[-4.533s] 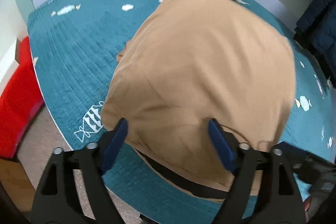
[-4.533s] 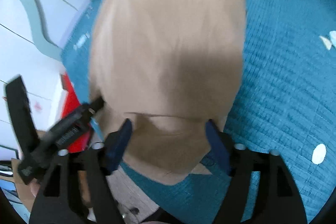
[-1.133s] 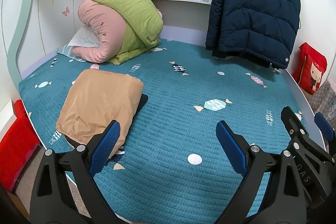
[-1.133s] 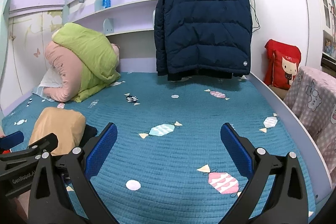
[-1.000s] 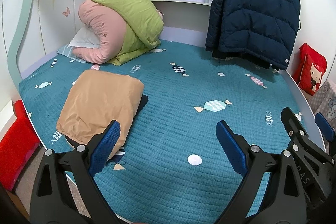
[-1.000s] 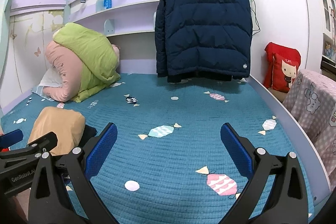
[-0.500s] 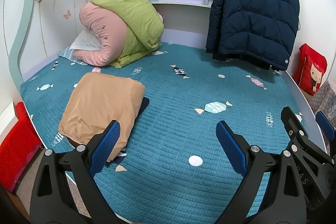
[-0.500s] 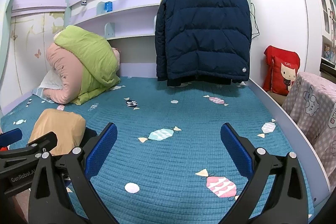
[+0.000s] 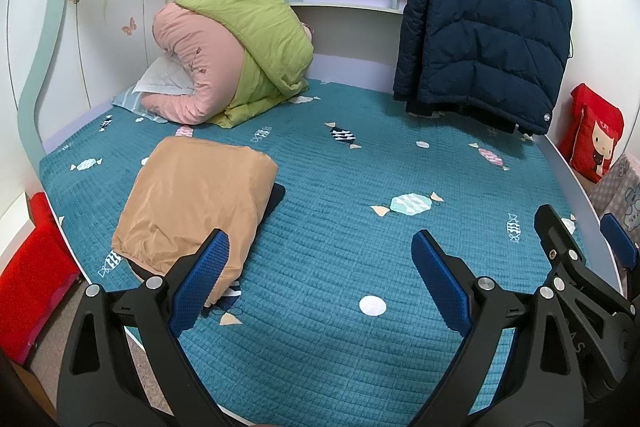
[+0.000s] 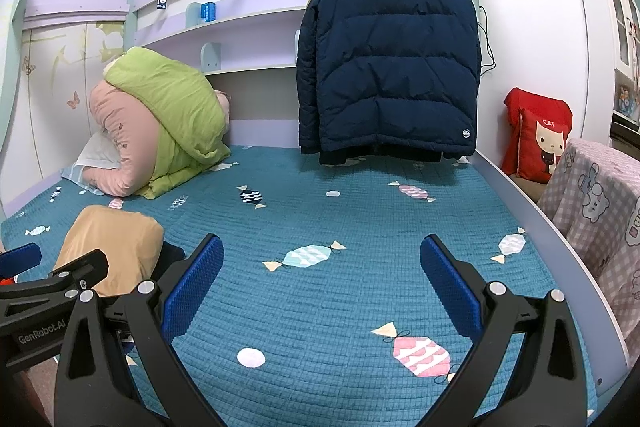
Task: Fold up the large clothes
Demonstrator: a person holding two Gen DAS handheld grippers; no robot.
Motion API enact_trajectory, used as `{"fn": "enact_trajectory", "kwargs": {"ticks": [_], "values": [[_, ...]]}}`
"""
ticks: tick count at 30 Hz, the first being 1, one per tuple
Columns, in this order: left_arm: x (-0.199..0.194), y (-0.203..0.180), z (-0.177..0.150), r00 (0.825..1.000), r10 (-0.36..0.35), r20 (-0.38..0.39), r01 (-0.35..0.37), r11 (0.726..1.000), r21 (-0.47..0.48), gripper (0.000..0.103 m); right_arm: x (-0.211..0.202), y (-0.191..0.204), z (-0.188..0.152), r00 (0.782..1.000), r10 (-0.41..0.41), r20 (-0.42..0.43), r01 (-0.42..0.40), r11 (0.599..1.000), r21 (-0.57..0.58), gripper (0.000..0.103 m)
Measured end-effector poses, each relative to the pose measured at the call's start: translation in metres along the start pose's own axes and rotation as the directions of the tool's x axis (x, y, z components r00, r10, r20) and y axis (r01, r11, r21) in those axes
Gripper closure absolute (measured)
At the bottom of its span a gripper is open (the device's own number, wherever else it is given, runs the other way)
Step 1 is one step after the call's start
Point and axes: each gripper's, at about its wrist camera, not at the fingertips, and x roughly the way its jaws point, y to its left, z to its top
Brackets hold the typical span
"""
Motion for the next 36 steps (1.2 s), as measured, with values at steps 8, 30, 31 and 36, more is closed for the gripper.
{"fn": "enact_trajectory", "kwargs": {"ticks": [8, 30, 31, 36], "values": [[-0.0011, 0.0024, -0.0011, 1.000, -0.001, -0.002, 0.001, 1.000, -0.002, 0.010, -0.0008, 0.0007, 0.0003, 1.000, 0.004, 0.003, -0.004, 1.000, 0.004, 0.008], [-0.0008, 0.0009, -0.0032, 1.000, 0.005, -0.006, -0.005, 1.000, -0.002, 0.010, -0.0015, 0.0011, 0.0002, 1.000, 0.003, -0.001, -0.003, 1.000, 0.006, 0.008], [-0.0009, 0.0009, -0.0034, 1.000, 0.004, -0.005, -0.004, 1.000, -0.002, 0.010, -0.0016, 0.0012, 0.0003, 1.000, 0.003, -0.002, -0.003, 1.000, 0.006, 0.008], [-0.0002, 0.0014, -0.0040, 1.000, 0.003, -0.007, -0.003, 1.000, -0.001, 0.010, -0.0012, 0.0006, -0.0001, 1.000, 0.003, -0.001, -0.003, 1.000, 0.005, 0.008]]}}
